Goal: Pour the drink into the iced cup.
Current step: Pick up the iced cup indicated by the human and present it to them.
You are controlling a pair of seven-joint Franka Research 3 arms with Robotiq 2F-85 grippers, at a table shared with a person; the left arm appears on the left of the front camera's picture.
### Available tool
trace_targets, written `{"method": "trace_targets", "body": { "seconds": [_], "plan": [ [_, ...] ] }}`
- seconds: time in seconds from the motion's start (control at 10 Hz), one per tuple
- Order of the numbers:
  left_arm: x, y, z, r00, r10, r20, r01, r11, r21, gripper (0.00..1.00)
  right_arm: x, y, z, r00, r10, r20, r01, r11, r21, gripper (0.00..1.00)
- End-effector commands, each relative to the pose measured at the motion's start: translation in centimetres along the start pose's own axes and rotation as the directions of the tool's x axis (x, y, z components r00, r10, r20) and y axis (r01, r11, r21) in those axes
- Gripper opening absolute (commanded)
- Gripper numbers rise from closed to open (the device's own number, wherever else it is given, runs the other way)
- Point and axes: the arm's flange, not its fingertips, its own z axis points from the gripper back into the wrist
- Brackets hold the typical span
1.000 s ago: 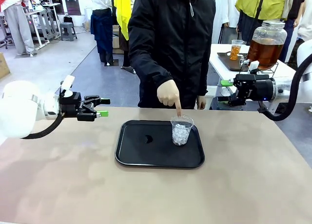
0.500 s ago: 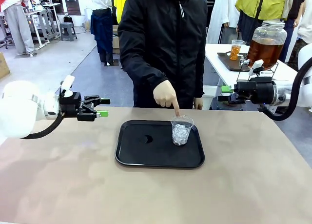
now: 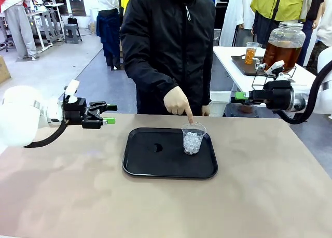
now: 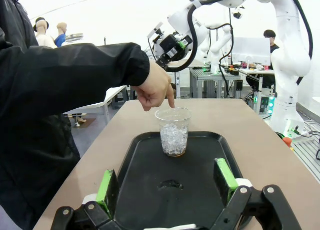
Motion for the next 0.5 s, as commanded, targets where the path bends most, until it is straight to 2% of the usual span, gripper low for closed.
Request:
{"method": "trace_targets", "body": {
  "seconds": [0.0,0.1,0.4],
  "plan": [
    [0.1,0.0,0.0,1.0,-0.003,-0.003,0.003,1.0,0.001,1.0,-2.0,-1.9,-0.1,0.95,0.313,0.006,-0.313,0.948,0.054,1.0],
    [0.1,0.0,0.0,1.0,-0.003,-0.003,0.003,1.0,0.001,1.0,-2.8,-2.5,-0.2,0.898,0.439,-0.025,-0.438,0.898,0.029,1.0],
    [0.1,0.0,0.0,1.0,-0.003,-0.003,0.003,1.0,0.001,1.0,-5.0,-4.6,-0.6,0.833,0.549,-0.064,-0.551,0.835,-0.012,1.0]
  ]
}}
